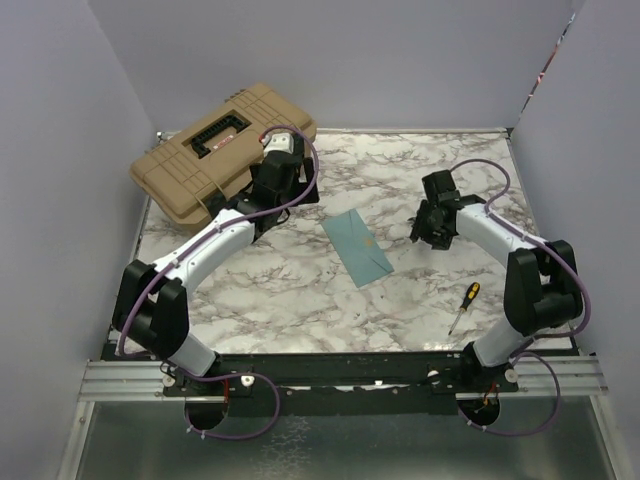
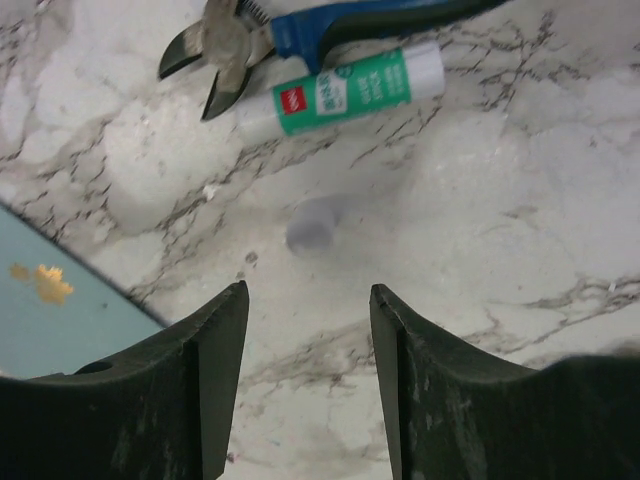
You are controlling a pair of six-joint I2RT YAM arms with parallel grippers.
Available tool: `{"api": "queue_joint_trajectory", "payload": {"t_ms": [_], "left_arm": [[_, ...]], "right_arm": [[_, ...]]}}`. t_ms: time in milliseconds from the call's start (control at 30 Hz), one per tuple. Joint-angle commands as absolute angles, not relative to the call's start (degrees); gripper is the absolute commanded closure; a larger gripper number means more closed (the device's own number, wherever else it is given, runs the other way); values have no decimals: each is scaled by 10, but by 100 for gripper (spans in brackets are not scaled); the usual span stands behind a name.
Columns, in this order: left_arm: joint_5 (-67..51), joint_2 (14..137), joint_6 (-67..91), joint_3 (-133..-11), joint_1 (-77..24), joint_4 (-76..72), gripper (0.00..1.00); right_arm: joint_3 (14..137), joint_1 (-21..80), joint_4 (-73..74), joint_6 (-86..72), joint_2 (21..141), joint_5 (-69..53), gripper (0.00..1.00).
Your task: Place the letter into the envelope and seal it
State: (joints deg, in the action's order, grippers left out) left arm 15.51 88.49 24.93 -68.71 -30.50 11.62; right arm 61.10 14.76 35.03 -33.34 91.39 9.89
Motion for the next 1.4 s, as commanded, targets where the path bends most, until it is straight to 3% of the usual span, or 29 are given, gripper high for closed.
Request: {"api": "queue_joint_trajectory", "payload": {"t_ms": [0, 300, 633, 933, 1367], "left_arm": [[158, 865, 228, -680, -306, 94, 1], [82, 870, 232, -674, -306, 71, 1], [64, 888, 236, -687, -306, 69, 1], [46, 901, 243, -698, -306, 69, 1], [42, 893, 245, -688, -306, 69, 1]], "right_arm": [[634, 113, 298, -288, 963, 131, 44], [663, 100, 237, -50, 986, 92, 48], [662, 75, 250, 95, 1011, 26, 52], [670, 75, 240, 137, 1033, 18, 47], [673, 75, 250, 156, 1057, -29, 46]]}}
